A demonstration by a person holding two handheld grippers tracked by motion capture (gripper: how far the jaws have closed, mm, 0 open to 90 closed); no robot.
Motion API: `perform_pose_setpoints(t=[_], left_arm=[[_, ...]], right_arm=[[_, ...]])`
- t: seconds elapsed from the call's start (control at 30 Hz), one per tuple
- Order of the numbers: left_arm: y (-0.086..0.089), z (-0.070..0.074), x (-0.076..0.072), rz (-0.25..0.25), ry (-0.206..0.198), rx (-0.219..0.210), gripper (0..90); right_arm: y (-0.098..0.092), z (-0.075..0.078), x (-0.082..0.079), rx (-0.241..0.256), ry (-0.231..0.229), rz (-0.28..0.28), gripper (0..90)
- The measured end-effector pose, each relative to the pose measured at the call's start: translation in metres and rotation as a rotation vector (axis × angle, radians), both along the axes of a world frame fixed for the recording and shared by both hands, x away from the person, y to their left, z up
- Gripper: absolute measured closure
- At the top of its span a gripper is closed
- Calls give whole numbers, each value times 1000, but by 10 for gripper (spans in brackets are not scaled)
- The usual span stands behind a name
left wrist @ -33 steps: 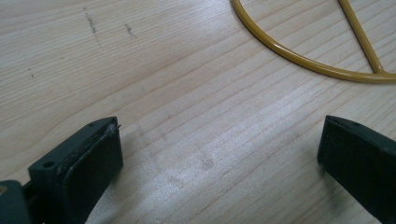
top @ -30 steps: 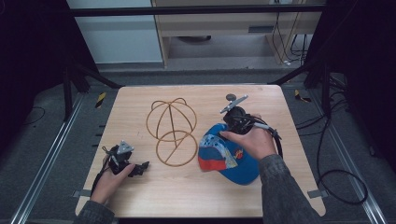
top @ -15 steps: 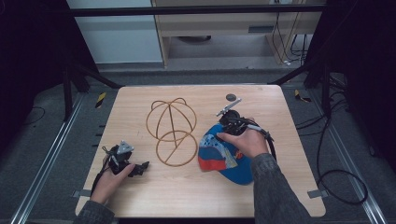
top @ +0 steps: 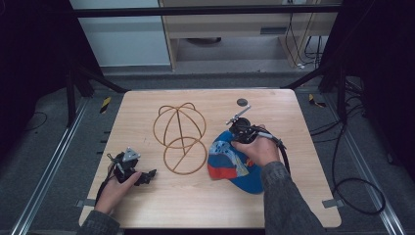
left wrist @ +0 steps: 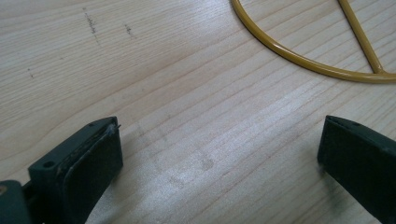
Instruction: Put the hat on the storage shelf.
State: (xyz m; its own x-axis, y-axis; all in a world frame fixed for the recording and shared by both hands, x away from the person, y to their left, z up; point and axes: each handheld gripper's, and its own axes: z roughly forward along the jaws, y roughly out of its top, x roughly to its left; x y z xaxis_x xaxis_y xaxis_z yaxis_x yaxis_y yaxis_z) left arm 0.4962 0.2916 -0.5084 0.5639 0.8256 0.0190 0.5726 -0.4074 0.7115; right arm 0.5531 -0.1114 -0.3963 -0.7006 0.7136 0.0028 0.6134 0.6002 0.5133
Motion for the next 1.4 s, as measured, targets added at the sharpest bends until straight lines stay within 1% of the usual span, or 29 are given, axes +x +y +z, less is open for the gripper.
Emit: perform_pose_setpoints(t=[0.1,0.3,0.47,0.67,0.73,0.8,0.83,0.9,0.97,1.0,1.03,1.2,1.4], left_arm=[[0,0,0,0,0,1,0],[0,0,0,0,0,0,0],[0,0,0,0,0,0,0],[0,0,0,0,0,0,0],[0,0,0,0,0,0,0],[0,0,0,0,0,0,0],[0,0,0,0,0,1,0],[0,0,0,0,0,0,0],[0,0,0,0,0,0,0],[0,0,0,0,0,0,0],[0,0,0,0,0,0,0],[0,0,0,0,0,0,0],[0,0,0,1,1,-2,0]], right_arm=[[-4,1,-1,13,-3,8,900],[-13,9,-6,50,-16,-1,900],[-26,17,-12,97,-37,-5,900],[-43,31,-20,158,-62,-28,900],[-48,36,-22,170,-80,-29,900],[-51,42,-24,193,-93,-42,900],[-53,45,-24,203,-107,-42,900],[-54,50,-25,218,-113,-52,900],[-56,56,-26,226,-127,-56,900],[-57,61,-27,231,-142,-57,900],[-57,61,-27,231,-142,-57,900],[-59,74,-29,256,-171,-59,900],[-58,89,-33,268,-203,-53,900]])
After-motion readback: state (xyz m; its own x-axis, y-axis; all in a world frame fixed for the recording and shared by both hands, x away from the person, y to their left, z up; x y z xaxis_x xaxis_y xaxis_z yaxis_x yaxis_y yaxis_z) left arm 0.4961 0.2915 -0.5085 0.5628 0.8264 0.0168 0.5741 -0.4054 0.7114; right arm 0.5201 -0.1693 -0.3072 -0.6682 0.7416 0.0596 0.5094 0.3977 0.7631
